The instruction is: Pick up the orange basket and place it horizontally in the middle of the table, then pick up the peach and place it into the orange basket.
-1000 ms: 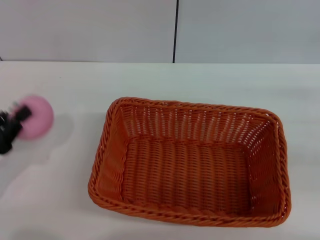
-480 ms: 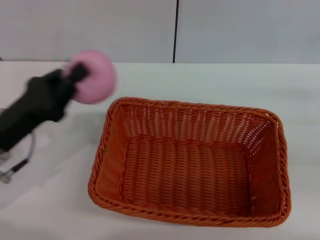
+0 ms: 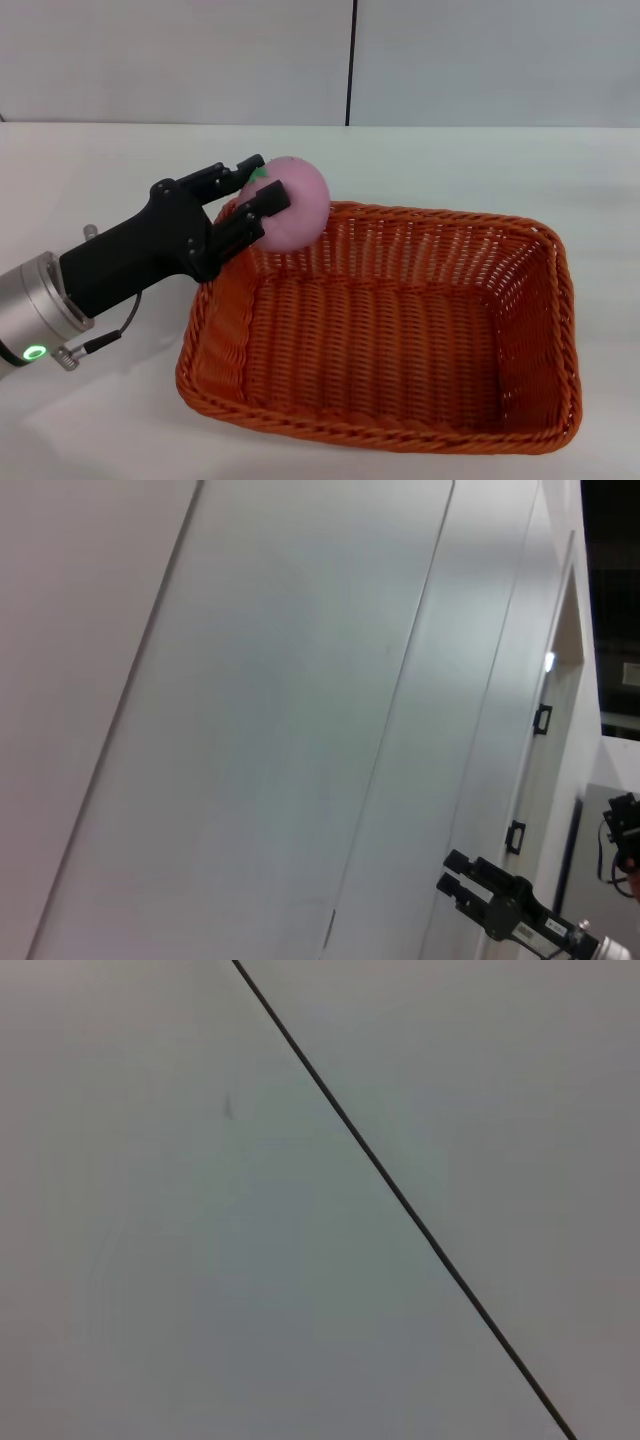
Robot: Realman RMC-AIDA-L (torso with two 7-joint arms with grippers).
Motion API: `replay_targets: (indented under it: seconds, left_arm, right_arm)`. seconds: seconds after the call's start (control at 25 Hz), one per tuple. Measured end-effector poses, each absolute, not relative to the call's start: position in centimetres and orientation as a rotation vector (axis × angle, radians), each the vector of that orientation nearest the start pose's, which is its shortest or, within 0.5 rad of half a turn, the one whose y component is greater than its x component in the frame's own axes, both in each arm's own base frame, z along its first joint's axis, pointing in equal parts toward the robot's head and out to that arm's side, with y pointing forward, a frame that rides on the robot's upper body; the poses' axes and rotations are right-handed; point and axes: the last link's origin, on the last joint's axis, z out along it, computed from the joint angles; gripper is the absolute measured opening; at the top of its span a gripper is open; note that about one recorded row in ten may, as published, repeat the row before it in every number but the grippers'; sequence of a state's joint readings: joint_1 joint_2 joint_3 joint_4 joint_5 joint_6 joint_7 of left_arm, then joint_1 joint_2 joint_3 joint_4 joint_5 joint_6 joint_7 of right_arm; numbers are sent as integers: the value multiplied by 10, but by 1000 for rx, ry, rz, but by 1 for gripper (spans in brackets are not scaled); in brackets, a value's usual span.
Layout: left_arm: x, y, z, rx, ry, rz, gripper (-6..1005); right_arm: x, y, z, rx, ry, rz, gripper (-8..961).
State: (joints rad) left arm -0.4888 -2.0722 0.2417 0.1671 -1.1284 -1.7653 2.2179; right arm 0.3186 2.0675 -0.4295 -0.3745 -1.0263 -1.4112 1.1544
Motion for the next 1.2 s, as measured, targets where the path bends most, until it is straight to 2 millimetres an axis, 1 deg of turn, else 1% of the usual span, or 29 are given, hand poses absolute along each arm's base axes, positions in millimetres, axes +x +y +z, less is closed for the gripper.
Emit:
replay_targets:
  seconds: [0.6,0.72,0.84,1.0,1.2]
  left_arm:
    - [-269,270,-22,-2381,-579,-1339,814]
    - [-270,270,-16,-2334,-574,-1362,814]
    - [-276,268,-5,-2225,-555,-1394,815]
    - [-291,257,12,-1973,-485,-1408,815]
    - [-316,242,36,-1642,-448,-1347,815]
  right_arm:
    - [359,301,104,-1363,801,1318,555]
    - [359,300,104,-1362,802,1320,555]
    - [359,300,104,-1361,803,1322,556]
    - [361,297,106,-1352,805,1322,556]
    - [365,293,112,-1310,795,1329,555]
